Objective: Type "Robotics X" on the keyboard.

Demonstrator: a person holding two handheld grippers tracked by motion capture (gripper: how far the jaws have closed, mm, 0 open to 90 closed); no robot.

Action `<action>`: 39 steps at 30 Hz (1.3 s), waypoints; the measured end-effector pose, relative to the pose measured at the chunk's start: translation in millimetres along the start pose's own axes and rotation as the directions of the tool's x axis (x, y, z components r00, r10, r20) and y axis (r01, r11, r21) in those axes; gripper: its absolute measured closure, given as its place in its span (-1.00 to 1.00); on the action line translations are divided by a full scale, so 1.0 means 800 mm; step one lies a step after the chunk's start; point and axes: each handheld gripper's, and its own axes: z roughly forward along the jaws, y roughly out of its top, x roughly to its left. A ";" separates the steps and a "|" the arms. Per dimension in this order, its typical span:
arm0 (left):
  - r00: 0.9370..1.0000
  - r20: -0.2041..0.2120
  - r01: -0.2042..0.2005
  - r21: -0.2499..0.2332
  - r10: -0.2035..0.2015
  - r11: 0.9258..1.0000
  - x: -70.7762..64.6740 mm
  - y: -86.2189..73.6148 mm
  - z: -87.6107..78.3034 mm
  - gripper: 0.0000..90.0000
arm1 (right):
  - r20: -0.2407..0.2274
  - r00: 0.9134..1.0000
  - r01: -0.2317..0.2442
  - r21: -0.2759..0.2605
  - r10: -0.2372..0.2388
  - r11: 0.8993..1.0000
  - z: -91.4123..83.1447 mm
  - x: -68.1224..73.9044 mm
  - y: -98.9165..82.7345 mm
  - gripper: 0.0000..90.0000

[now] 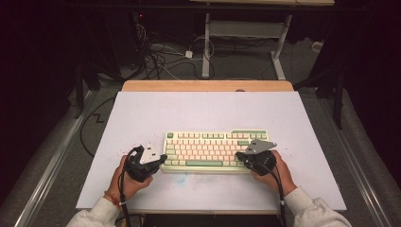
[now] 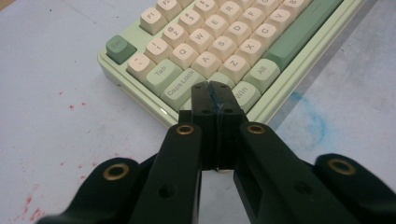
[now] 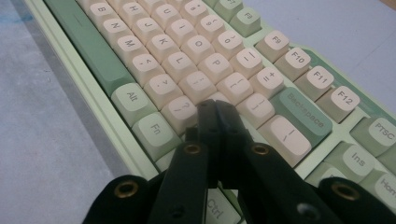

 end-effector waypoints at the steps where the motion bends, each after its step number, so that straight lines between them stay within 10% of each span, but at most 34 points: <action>1: 1.000 0.002 0.002 0.000 -0.002 1.000 0.000 0.002 0.000 0.94 | 0.001 1.000 0.000 0.001 0.000 1.000 0.000 0.000 0.000 1.00; 16: 0.999 0.034 0.025 0.016 -0.026 1.000 0.004 0.021 0.012 0.94 | 0.005 1.000 0.004 -0.003 -0.004 1.000 0.000 0.001 -0.001 1.00; 39: 0.996 0.074 -0.045 0.041 0.042 0.998 -0.007 0.053 0.046 0.93 | 0.010 1.000 0.002 0.000 -0.002 1.000 0.000 0.002 -0.001 1.00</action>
